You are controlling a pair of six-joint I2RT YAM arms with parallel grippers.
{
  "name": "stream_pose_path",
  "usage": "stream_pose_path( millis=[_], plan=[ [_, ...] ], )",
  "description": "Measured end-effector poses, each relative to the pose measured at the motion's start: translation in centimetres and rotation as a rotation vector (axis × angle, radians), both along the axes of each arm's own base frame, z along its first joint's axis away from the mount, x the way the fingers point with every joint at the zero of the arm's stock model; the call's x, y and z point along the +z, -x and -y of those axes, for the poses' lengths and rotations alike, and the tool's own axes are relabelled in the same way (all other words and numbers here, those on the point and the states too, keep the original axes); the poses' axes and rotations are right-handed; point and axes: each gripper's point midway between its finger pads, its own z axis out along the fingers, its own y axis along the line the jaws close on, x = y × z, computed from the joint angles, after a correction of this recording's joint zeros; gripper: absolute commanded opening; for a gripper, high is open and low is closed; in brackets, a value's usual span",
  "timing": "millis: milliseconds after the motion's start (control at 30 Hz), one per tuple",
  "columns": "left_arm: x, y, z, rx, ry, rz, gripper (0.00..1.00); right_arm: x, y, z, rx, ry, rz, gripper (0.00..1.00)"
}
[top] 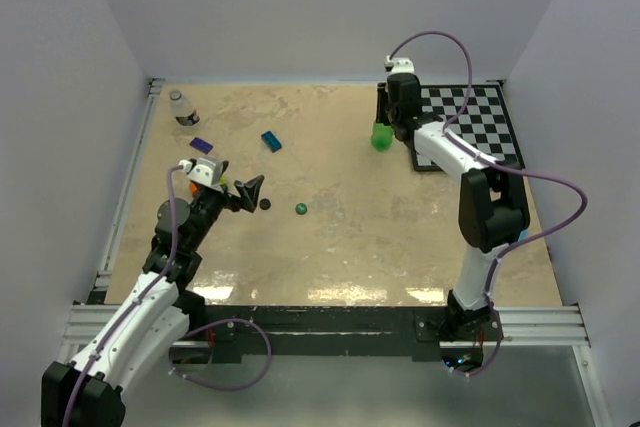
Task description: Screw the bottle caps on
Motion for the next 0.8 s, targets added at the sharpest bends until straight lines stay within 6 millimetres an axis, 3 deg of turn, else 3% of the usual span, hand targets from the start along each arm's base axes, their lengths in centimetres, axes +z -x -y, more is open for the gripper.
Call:
stream_pose_path(
  millis=[167,333,500,600,700,800],
  plan=[
    [-1.1,0.1,1.3,-0.078,-0.039,-0.022,1.0,0.6,1.3,-0.4,0.056,0.005,-0.034,0.0],
    [-2.4,0.1,3.6,-0.213,-0.083,-0.064,1.0,4.8,4.8,-2.1,0.173,-0.027,-0.005,0.0],
    [-0.8,-0.4,6.2,-0.36,-0.118,-0.039,1.0,11.6,10.0,-6.8,0.4,-0.065,0.104,0.0],
    [0.0,-0.7,8.1,-0.451,-0.129,-0.023,1.0,14.2,13.5,-10.2,0.573,-0.082,0.154,0.0],
    [0.2,-0.8,9.7,-0.524,-0.134,-0.02,1.0,15.2,16.9,-12.8,0.72,-0.087,0.16,0.0],
    [0.2,-0.8,10.8,-0.571,-0.136,-0.013,1.0,14.9,19.0,-14.3,0.813,-0.084,0.136,0.0]
  ],
)
